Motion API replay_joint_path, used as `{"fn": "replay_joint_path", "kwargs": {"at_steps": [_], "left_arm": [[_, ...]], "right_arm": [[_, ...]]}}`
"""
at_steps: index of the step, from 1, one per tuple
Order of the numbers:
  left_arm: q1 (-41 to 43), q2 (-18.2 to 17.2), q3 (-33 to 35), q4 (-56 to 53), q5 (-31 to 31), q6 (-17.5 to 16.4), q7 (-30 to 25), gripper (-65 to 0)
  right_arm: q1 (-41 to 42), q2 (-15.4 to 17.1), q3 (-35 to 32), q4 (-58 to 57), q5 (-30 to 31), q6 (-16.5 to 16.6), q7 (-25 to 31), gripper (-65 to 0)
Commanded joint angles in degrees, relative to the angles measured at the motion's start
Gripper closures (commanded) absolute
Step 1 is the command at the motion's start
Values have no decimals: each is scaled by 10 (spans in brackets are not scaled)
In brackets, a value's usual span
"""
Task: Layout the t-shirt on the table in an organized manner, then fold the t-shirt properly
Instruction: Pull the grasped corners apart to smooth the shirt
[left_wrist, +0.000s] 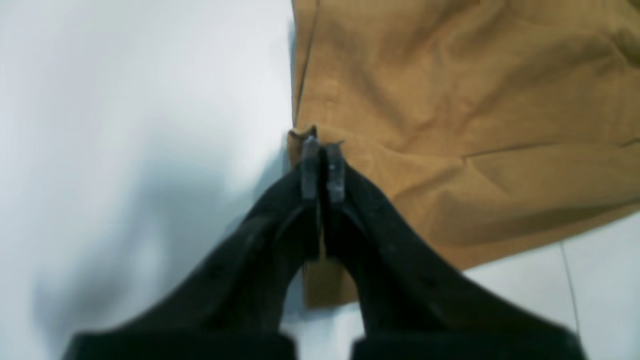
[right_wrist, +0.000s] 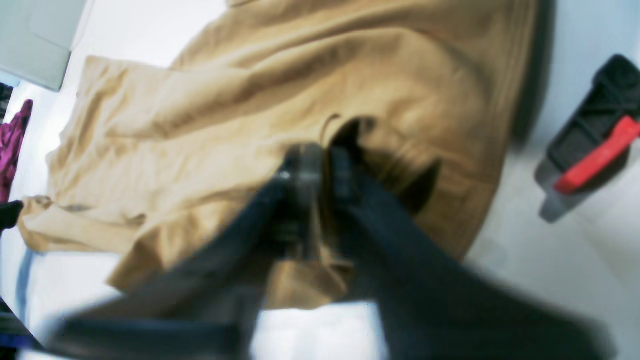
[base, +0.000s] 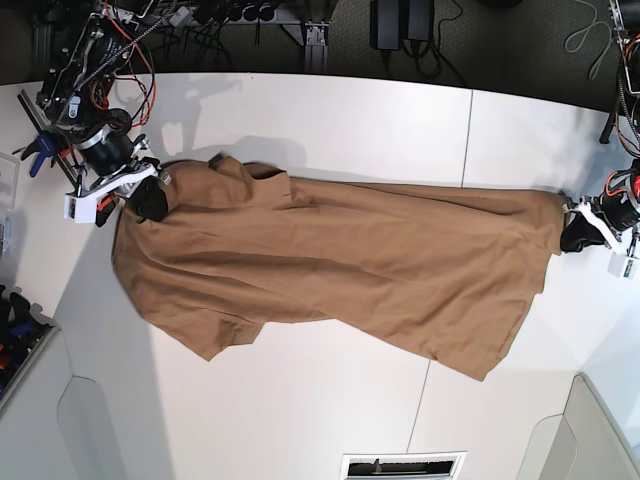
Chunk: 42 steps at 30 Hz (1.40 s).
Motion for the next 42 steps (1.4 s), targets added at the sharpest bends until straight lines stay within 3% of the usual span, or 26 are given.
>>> {"fn": "replay_joint_path", "kwargs": {"at_steps": [1, 2, 4, 8, 13, 16, 18, 21, 22, 25, 29, 33, 36, 42], "left_arm": [[-10, -15, -4, 6, -9, -5, -11, -114], [-10, -16, -4, 7, -9, -5, -7, -170], [-10, -20, -5, 10, -22, -5, 16, -243], [-9, -42, -13, 34, -109, -5, 79, -246], [-9, -43, -68, 88, -160, -5, 87, -245], [-9, -36, -69, 99, -161, -5, 87, -245], [-9, -21, -65, 99, -148, -5, 87, -244], [-7, 12, -47, 99, -115, -5, 84, -186], [-6, 23, -37, 98, -102, -5, 79, -147], [2, 48, -13, 98, -43, -5, 38, -56], [24, 63, -8, 98, 15, -5, -1, -14], [45, 64, -8, 98, 20, -5, 4, 0], [55, 62, -8, 98, 18, -5, 23, 0], [126, 36, -9, 125, -11, -5, 29, 0]], "right_arm": [[7, 5, 1, 9, 16, 4, 9, -278], [7, 5, 1, 10, 22, 4, 4, -343], [6, 5, 2, 16, 39, 4, -6, -373], [4, 5, 2, 53, 63, 4, -35, -373], [4, 5, 1, 105, 63, 4, -35, -373], [4, 3, 1, 105, 52, 4, -24, -369], [4, 3, -2, 101, 34, 4, -15, -306], [4, 3, -14, 86, -14, 4, 9, -35], [4, 3, -20, 78, -28, 4, 19, 0], [4, 3, -37, 49, -47, 4, 30, 0], [4, 3, -54, 5, -71, 4, 34, 0], [4, 6, -59, -32, -78, 4, 45, 0], [4, 6, -59, -32, -75, 4, 23, 0], [-59, 6, -59, 20, 2, 9, -9, 0]]}}
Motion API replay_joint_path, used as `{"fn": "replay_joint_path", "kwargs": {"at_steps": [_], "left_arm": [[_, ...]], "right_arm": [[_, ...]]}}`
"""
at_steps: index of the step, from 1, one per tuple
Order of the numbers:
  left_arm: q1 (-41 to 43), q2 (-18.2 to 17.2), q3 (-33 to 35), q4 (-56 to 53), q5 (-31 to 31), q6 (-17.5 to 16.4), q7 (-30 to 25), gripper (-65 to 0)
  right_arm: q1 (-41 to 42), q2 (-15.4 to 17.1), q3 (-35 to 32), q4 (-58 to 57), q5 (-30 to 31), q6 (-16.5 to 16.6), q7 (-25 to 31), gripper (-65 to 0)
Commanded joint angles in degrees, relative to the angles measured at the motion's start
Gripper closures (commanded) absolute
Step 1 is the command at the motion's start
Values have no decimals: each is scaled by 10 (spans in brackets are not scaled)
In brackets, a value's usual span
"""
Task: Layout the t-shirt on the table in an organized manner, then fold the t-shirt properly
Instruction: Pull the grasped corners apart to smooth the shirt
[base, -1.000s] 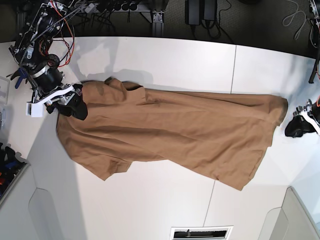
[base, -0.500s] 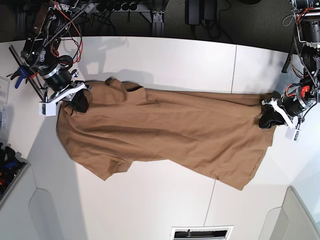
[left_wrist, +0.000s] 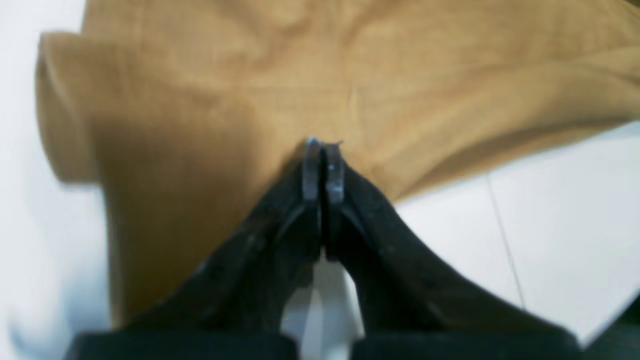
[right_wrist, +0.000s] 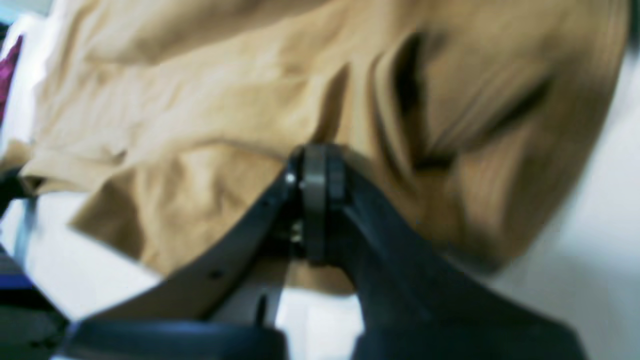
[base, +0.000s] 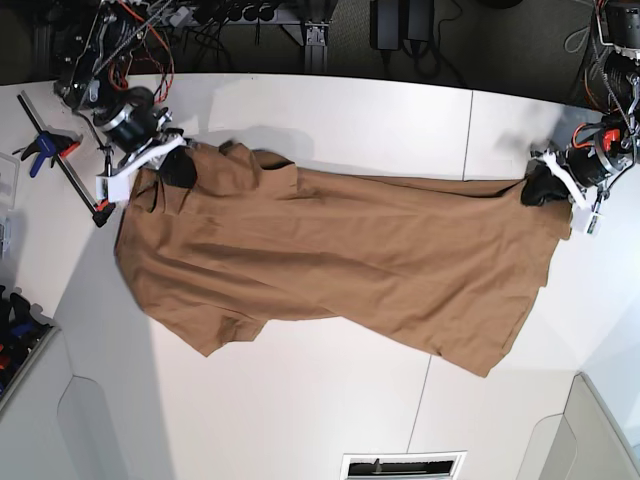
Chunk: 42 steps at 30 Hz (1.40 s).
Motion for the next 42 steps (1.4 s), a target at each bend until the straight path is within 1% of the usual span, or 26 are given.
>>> {"fn": "replay_joint_path", "kwargs": {"at_steps": [1, 3, 7, 11, 17, 21, 24, 27, 30, 31, 32, 35, 39, 42], "left_arm": [[8, -17, -4, 18, 0, -3, 5, 0], [31, -23, -7, 45, -3, -3, 5, 0], [91, -23, -29, 114, -12, -3, 6, 0], [138, -23, -49, 160, -12, -3, 5, 0], [147, -22, -75, 177, -19, -3, 5, 0], [144, -22, -105, 177, -45, -3, 5, 0], [120, -20, -116, 177, -46, -3, 4, 0], [95, -10, -116, 177, -39, -3, 4, 0], [68, 3, -109, 173, -3, -3, 3, 0], [57, 6, -103, 165, 6, -3, 2, 0], [47, 6, -94, 153, 11, -3, 2, 0], [13, 6, -51, 97, 33, -3, 0, 0], [-22, 6, 12, 14, 60, -3, -3, 0], [-29, 6, 35, -17, 64, -3, -4, 0]], "right_arm": [[-10, 3, 1, 23, 10, 5, 7, 0], [-35, 3, 1, 49, 10, 5, 7, 0], [-87, 5, 1, 93, 10, 5, 7, 0], [-126, 15, 1, 117, 16, 5, 7, 0], [-134, 41, 4, 127, 43, 5, 7, 0], [-125, 42, 10, 127, 63, 5, 16, 0], [-97, 41, 10, 127, 61, 5, 27, 0], [-57, 39, 10, 127, 19, 5, 29, 0], [-13, 38, 10, 118, -28, 3, 38, 0], [3, 38, 9, 110, -42, -4, 37, 0], [19, 38, 5, 99, -58, -11, 37, 0], [54, 38, -17, 50, -112, -13, 38, 0], [70, 38, -58, -25, -143, -17, 38, 0], [69, 38, -83, -63, -162, -17, 39, 0]]}}
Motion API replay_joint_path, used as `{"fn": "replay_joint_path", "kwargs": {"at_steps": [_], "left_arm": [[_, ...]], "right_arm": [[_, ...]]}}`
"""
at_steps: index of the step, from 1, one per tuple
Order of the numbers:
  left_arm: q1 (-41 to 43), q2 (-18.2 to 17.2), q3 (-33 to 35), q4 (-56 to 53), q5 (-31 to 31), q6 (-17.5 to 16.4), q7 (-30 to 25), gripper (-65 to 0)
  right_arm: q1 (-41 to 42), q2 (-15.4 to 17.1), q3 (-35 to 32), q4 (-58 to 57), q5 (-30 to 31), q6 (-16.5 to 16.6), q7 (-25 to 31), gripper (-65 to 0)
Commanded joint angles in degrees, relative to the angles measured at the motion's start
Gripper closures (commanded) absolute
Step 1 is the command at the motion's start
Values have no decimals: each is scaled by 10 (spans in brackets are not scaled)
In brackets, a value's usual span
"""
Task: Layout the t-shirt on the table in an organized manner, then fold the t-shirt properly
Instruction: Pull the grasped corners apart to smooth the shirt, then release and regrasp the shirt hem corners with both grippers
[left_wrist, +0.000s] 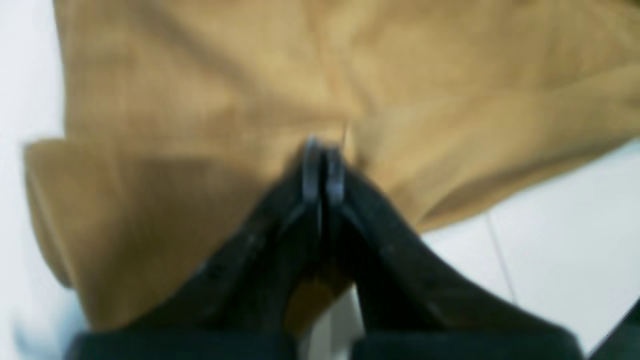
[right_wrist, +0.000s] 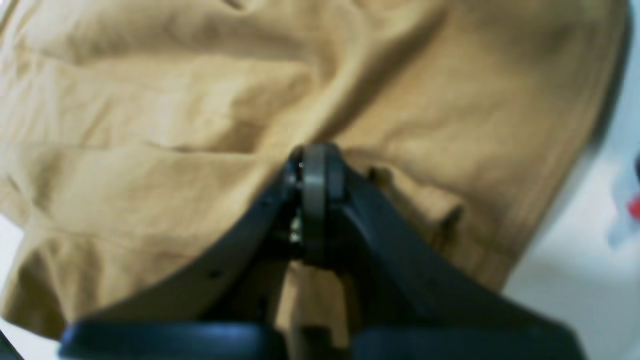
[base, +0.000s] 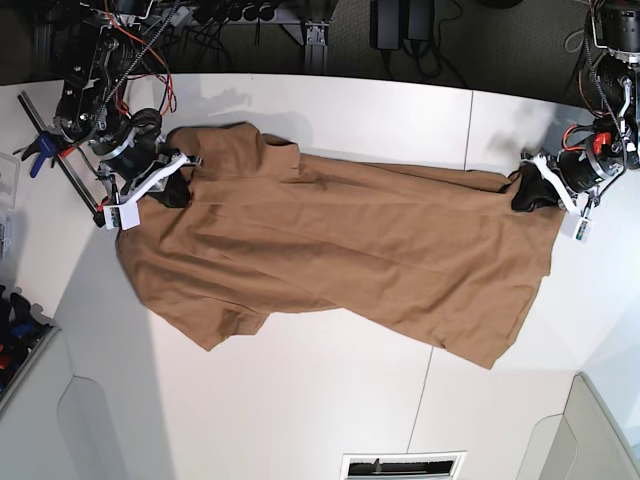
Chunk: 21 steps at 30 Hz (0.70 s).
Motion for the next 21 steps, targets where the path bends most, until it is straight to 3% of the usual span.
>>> {"fn": "replay_joint_path", "kwargs": {"at_steps": [1, 13, 21], "left_arm": [[1, -8, 1, 1, 17, 4, 17, 0], [163, -11, -85, 167, 4, 4, 19, 0], [212, -9, -92, 229, -3, 4, 14, 0]], "right_arm": [[1, 1, -7, -6, -19, -2, -20, 0], [-155, 5, -10, 135, 5, -2, -22, 0], [-206, 40, -9, 187, 34, -2, -20, 0]]}}
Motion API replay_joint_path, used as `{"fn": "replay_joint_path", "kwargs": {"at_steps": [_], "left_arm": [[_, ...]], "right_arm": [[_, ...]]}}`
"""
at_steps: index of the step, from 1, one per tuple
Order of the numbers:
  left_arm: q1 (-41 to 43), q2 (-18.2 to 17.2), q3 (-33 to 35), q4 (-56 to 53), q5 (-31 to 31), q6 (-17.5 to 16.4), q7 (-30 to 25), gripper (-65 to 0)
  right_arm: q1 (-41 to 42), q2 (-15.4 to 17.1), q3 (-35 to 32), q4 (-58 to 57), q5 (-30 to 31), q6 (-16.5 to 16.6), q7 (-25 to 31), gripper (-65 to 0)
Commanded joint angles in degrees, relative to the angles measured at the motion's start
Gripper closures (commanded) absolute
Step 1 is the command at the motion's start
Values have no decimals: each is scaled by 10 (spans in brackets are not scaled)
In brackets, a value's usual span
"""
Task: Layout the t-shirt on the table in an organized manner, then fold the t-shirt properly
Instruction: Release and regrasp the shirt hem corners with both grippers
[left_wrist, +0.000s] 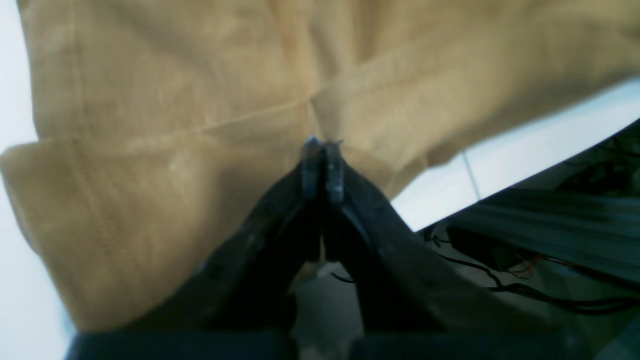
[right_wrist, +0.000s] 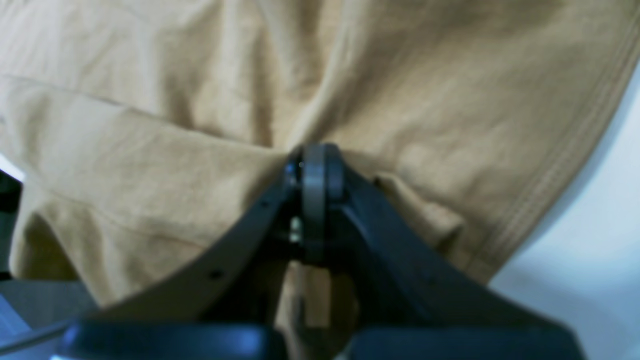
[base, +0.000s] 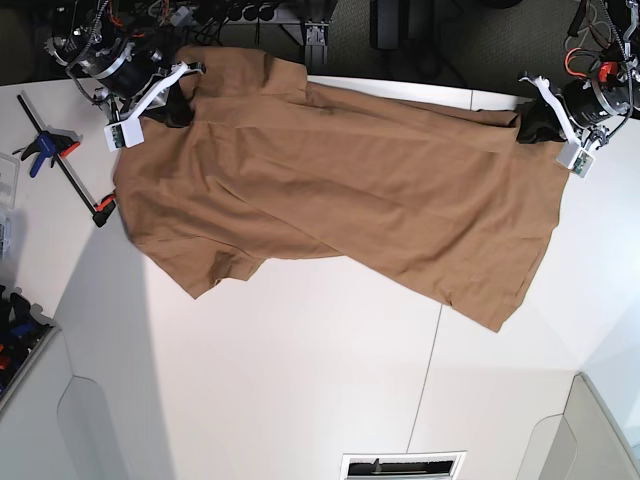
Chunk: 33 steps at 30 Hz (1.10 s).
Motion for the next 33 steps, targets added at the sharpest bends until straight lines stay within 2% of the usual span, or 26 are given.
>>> {"fn": "replay_joint_path", "kwargs": {"at_steps": [1, 5, 10, 11, 14, 15, 17, 21, 26, 30, 33], "left_arm": [[-3, -10, -7, 11, -10, -5, -17, 0], [-8, -10, -26, 17, -24, -5, -20, 0], [-29, -10, -75, 43, -52, -5, -18, -8], [-33, -10, -86, 50, -59, -5, -18, -38], [-56, -16, -103, 55, -75, -5, -18, -114], [-65, -20, -103, 55, -75, -5, -18, -127], [-89, -21, -103, 55, -74, -5, -18, -132], [-142, -21, -93, 35, -63, -5, -19, -147], [-225, -29, -28, -76, -57, -5, -32, -288], [-321, -34, 37, -213, -42, -5, -40, -302], [-384, -34, 63, -311, -30, -5, -57, -302]], "right_arm": [[2, 8, 2, 11, 2, -2, -2, 0], [9, 18, 6, 16, 27, -2, -3, 0], [52, 18, 13, 16, 27, -6, -3, 0], [60, 18, 14, 16, 27, -12, -3, -15], [89, 18, 18, 16, 29, -33, -3, -199], [100, 18, 18, 16, 28, -40, -3, -237], [125, 18, 22, 15, 15, -53, -3, -263], [173, 18, 24, 11, -33, -89, 4, -264], [242, 18, 24, -42, -67, -102, 15, -264], [306, 18, 24, -132, -99, -112, 35, -281], [346, 18, 24, -197, -111, -112, 42, -342]]}}
